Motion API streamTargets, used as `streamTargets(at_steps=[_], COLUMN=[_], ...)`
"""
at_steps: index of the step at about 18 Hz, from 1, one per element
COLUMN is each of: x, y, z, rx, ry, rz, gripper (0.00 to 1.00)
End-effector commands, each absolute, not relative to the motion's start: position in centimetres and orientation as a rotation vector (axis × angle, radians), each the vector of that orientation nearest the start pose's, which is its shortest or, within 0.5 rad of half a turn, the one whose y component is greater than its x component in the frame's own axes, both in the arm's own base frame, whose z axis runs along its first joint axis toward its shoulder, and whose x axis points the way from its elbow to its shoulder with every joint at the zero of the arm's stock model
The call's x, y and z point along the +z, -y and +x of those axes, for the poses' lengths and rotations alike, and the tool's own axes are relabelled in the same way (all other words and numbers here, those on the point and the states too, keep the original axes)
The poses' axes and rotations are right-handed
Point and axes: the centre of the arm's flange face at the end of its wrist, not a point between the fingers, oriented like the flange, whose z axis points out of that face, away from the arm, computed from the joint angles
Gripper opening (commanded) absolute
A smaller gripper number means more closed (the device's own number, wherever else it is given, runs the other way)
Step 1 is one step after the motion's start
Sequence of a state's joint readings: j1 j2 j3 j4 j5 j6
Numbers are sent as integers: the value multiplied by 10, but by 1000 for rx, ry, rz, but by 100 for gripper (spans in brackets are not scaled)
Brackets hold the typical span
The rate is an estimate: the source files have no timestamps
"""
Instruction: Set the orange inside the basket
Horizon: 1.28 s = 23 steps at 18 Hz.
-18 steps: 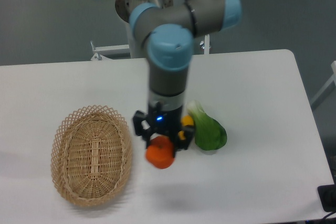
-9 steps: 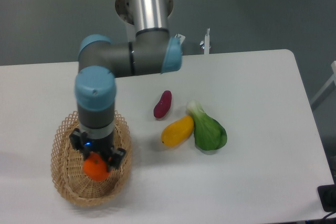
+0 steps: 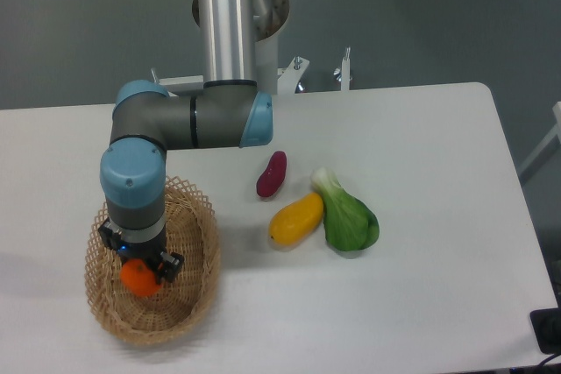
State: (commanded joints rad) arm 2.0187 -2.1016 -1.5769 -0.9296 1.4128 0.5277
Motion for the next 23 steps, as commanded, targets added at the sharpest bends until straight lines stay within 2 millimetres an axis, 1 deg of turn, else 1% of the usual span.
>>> streamTargets(at_steps=[2, 4, 6, 7, 8, 9, 10, 14, 16, 19, 21, 22, 23], x=[239, 239, 240, 239, 241, 241, 244, 264, 272, 302, 320, 331, 340], y=[-661, -661, -661, -662, -662, -661, -662, -664, -663, -658, -653, -647, -642], z=[-152, -153, -153, -153, -153, -153, -153, -158, -163, -181, -199, -211, -218], rx=[-136, -134, -133, -134, -130, -130, -123, -95, -43, 104, 152, 167, 175], ry=[-128, -131, -131, -131, -138, -135, -138, -143, -139, -105, -69, -42, -40], rz=[-2973, -2972, -2971, -2972, -2968, -2970, -2965, -2933, -2932, -2904, -2886, -2876, -2871], gripper=[68, 72, 72, 78, 93, 100, 100, 100, 100, 100, 100, 100, 100])
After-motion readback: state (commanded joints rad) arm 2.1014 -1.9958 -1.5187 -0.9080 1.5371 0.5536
